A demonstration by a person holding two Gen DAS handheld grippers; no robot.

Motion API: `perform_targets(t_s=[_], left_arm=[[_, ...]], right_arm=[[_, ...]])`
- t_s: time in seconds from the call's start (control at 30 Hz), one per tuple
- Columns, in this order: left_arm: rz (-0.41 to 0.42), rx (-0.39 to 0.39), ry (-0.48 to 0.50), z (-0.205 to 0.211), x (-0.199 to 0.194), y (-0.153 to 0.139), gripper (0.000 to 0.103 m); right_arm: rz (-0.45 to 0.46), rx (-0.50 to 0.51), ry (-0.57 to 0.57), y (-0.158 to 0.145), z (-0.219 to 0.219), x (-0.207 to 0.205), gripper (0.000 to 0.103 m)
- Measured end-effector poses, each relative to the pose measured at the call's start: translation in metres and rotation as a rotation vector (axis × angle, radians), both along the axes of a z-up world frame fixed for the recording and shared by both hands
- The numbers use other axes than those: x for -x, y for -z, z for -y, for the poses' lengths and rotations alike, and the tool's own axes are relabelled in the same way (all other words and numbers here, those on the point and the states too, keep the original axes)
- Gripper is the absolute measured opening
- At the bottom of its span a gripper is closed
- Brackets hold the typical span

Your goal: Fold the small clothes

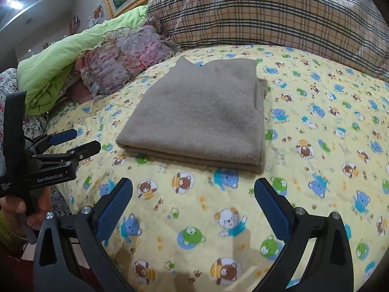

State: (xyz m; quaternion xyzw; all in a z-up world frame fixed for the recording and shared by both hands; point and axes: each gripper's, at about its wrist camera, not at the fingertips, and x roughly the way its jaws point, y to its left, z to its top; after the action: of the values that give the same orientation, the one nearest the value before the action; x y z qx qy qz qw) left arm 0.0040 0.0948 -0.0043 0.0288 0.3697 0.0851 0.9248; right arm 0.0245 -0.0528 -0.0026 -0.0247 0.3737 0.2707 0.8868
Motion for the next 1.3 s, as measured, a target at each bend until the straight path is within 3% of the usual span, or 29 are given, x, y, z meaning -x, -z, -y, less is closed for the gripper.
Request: perform_targets(t_s=[0.7,1.3], left_arm=[[-0.043,0.025,-0.008,0.003,-0.03,0.03,0.089],[-0.042,0.026,-0.006,0.004,-0.035,0.029,0.09]], right_arm=[[-0.01,0.0,-0.009,0.009,-0.014,-0.031,0.102],[-0.012,-0.015,-0.01,0.009,-0.014,-0.041,0.102]])
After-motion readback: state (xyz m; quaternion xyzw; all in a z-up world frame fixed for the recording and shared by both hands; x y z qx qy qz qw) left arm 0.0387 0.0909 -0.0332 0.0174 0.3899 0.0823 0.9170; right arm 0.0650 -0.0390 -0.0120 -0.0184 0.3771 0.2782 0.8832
